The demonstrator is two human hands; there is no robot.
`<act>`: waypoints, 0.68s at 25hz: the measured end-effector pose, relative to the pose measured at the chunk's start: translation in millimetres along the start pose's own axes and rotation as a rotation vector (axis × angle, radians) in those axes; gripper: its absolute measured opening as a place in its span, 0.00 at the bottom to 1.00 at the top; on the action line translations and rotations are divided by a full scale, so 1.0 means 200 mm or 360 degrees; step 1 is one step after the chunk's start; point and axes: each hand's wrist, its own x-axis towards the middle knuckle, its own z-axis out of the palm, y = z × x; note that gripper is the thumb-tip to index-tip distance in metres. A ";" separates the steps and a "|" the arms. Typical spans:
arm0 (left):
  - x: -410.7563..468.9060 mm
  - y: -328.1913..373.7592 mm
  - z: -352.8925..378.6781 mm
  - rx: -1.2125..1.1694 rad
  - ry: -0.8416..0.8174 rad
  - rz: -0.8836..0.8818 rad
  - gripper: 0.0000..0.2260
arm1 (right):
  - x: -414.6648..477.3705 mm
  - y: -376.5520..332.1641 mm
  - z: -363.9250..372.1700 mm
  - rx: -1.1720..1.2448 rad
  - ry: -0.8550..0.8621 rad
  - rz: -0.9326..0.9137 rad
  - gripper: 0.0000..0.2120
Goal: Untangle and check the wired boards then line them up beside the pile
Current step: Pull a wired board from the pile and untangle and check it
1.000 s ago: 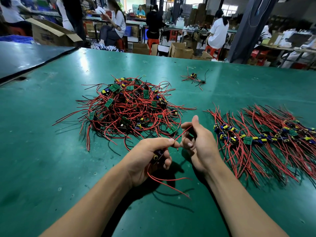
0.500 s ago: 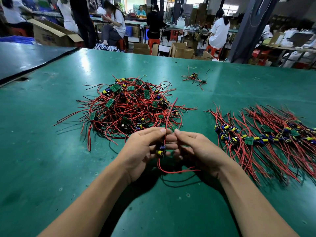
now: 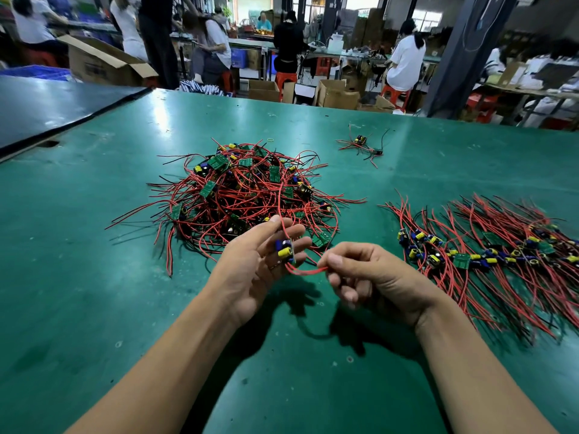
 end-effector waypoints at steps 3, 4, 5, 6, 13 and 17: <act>-0.02 0.01 0.00 -0.0064 -0.0197 -0.0193 0.12 | 0.00 -0.02 -0.03 0.0235 0.0091 -0.0138 0.17; -0.03 0.01 0.01 -0.0042 -0.0250 -0.0220 0.12 | 0.00 -0.02 -0.03 0.0270 0.0147 -0.0151 0.15; -0.04 0.01 0.01 -0.0015 -0.0294 -0.0220 0.10 | 0.01 -0.02 -0.04 0.0291 0.0208 -0.0152 0.12; -0.04 0.00 0.01 -0.0002 -0.0324 -0.0198 0.09 | 0.01 -0.02 -0.05 0.0312 0.0266 -0.0151 0.08; -0.03 -0.02 0.03 -0.0029 -0.0288 0.0079 0.07 | 0.04 -0.02 -0.07 0.1050 0.0225 -0.0115 0.23; -0.04 -0.03 0.03 0.0208 -0.0227 0.0255 0.14 | 0.07 0.02 0.02 0.1164 0.0064 0.0170 0.34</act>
